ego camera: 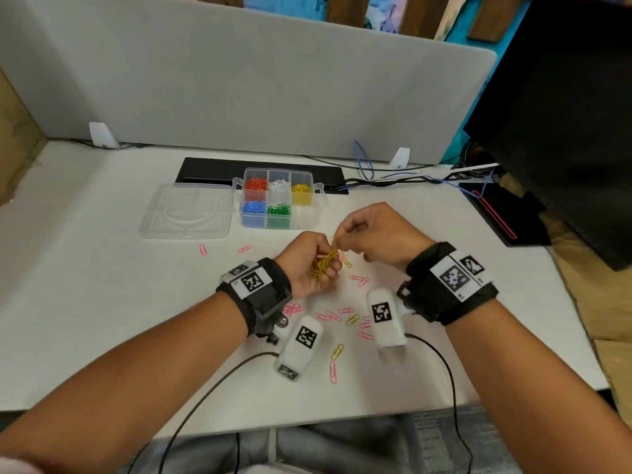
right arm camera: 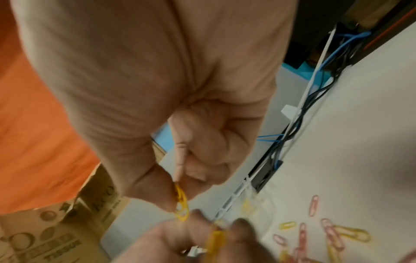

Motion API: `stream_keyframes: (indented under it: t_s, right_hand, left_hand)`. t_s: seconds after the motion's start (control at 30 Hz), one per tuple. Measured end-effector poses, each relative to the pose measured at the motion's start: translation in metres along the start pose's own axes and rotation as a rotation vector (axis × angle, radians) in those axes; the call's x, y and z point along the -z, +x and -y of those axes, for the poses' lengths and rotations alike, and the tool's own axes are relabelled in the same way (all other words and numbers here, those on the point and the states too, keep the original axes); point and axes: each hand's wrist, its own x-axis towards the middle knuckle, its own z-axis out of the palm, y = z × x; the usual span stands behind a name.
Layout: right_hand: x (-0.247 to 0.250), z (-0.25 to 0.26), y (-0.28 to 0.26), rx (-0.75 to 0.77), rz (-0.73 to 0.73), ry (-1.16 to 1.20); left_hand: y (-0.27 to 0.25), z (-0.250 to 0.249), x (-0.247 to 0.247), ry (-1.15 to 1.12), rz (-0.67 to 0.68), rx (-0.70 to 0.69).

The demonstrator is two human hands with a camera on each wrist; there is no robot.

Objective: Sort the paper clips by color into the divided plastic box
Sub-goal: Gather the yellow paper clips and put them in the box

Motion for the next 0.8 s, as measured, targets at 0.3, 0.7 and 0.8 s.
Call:
stream_keyframes:
  t_s: [0.3,0.7,0.8]
  right_hand:
    - [-0.027,-0.041,0.025,-0.101,-0.052,-0.32]
    - [-0.042,-0.055,0.028,-0.127,0.123,-0.526]
    - [-0.039,-0.059,0.027,-0.116,0.1,-0.482]
  left_hand:
    - [-0.002,-0.01,0.012,0.025,-0.15,-0.035]
    - [0.003,-0.028,0.059,0.221,-0.276,-0.136]
    - [0.009,-0.033,0.056,0.493,-0.354,-0.125]
